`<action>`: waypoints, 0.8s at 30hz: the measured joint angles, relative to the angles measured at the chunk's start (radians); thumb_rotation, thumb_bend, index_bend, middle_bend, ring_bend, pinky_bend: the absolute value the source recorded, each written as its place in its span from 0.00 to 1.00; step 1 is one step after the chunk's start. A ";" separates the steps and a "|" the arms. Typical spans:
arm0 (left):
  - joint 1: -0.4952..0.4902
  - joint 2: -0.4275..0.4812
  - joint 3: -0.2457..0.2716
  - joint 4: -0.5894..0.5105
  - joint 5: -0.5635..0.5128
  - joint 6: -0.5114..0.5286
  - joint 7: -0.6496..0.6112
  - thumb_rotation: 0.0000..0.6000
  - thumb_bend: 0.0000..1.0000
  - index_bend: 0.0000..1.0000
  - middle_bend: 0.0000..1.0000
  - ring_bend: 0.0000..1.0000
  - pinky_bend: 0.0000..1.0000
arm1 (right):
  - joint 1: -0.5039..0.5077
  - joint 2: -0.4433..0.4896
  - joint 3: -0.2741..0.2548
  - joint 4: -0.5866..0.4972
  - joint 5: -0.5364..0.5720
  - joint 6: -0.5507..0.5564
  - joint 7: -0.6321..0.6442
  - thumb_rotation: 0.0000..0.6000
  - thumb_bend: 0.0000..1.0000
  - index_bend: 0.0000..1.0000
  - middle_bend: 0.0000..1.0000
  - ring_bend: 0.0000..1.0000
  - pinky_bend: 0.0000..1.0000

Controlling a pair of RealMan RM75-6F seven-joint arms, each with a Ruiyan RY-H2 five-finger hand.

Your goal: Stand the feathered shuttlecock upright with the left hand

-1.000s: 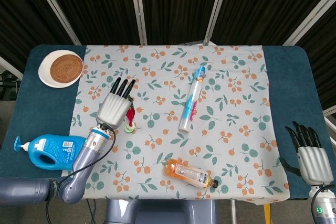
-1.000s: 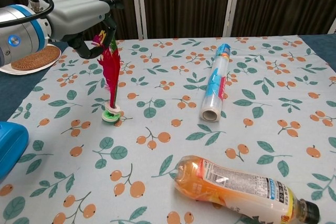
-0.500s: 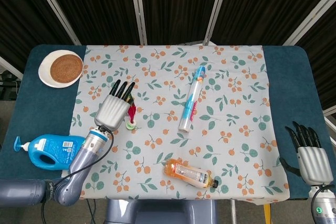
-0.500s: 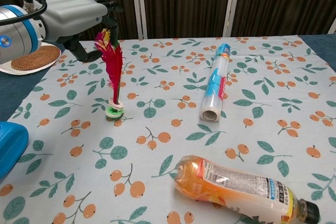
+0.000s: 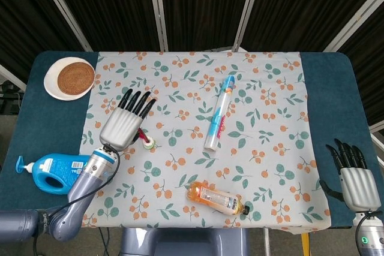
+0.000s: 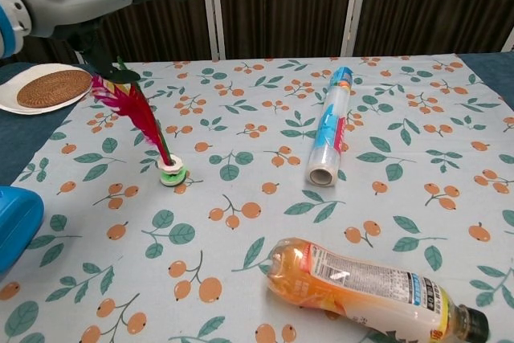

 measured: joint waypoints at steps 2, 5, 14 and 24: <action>0.022 0.024 0.008 -0.023 0.015 0.017 -0.025 1.00 0.28 0.06 0.00 0.00 0.00 | 0.000 0.000 0.000 0.000 0.001 0.000 -0.003 1.00 0.15 0.12 0.00 0.00 0.01; 0.077 0.065 0.032 -0.062 0.048 0.057 -0.084 1.00 0.27 0.06 0.00 0.00 0.00 | 0.000 0.000 0.001 0.001 0.005 -0.002 -0.006 1.00 0.15 0.12 0.00 0.00 0.01; 0.308 0.189 0.193 -0.051 0.248 0.207 -0.298 1.00 0.25 0.05 0.00 0.00 0.00 | 0.000 -0.002 0.002 0.001 0.002 0.002 -0.018 1.00 0.15 0.11 0.00 0.00 0.01; 0.535 0.234 0.327 0.168 0.430 0.384 -0.474 1.00 0.24 0.00 0.00 0.00 0.00 | 0.003 -0.012 0.002 0.007 -0.010 0.010 -0.036 1.00 0.15 0.11 0.00 0.00 0.00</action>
